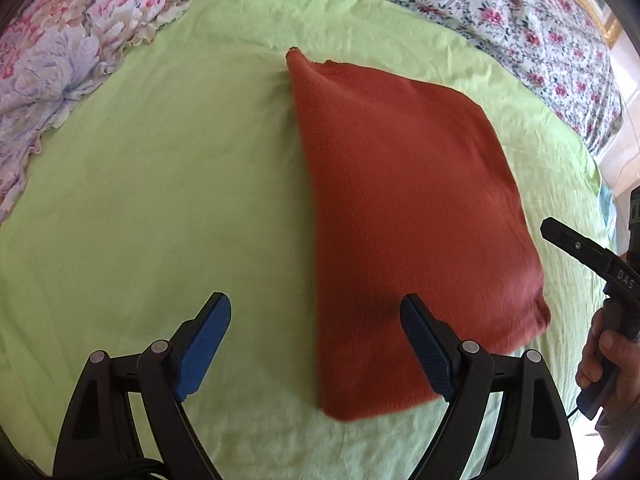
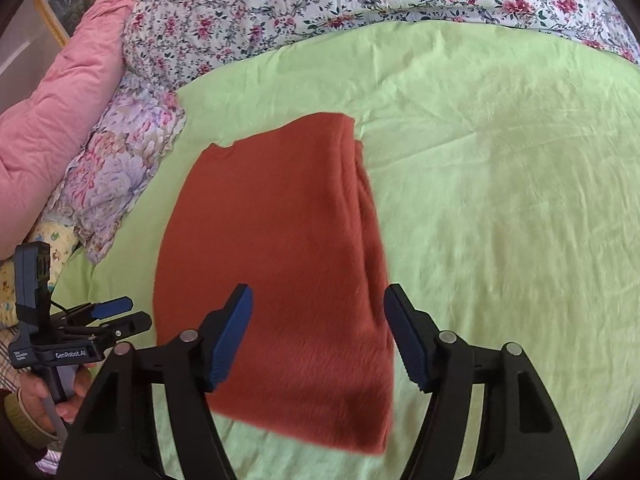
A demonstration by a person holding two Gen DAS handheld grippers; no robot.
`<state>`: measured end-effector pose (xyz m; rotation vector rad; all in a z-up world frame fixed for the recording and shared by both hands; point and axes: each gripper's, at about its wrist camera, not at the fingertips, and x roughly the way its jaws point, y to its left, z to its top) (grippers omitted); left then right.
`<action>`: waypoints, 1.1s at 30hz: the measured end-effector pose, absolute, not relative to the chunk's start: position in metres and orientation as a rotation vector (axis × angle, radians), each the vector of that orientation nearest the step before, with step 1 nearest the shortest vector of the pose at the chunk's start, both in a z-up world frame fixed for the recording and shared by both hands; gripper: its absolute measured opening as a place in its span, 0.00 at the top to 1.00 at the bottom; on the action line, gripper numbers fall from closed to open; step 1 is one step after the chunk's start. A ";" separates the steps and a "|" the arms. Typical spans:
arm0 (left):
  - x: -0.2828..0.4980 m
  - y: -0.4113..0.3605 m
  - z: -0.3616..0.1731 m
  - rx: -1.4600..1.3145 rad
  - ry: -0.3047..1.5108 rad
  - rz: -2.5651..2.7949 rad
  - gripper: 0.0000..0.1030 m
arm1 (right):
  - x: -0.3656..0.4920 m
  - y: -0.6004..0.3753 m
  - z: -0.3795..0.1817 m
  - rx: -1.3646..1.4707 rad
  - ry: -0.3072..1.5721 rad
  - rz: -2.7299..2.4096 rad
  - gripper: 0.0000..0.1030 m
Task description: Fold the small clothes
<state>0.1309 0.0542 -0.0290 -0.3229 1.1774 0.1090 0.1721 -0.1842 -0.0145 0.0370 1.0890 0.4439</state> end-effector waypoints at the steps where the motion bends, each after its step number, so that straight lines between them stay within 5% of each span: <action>1: 0.136 0.057 -0.031 -0.340 1.183 0.105 0.16 | 0.181 -0.185 -0.017 0.045 1.094 0.442 0.40; 9: 0.175 0.073 -0.041 -0.422 1.172 0.121 0.13 | 0.236 -0.180 -0.041 0.087 1.152 0.441 0.57; 12: 0.186 0.078 -0.047 -0.463 1.176 0.127 0.13 | 0.244 -0.175 -0.054 0.083 1.188 0.467 0.85; 13: 0.188 0.078 -0.048 -0.466 1.177 0.126 0.13 | 0.244 -0.174 -0.054 0.078 1.187 0.476 0.87; 23: 0.195 0.066 -0.057 -0.427 1.178 0.139 0.13 | 0.250 -0.184 -0.063 0.074 1.194 0.451 0.90; 33: 0.173 0.054 -0.031 -0.331 1.151 0.158 0.17 | 0.230 -0.200 -0.028 0.098 1.134 0.403 0.82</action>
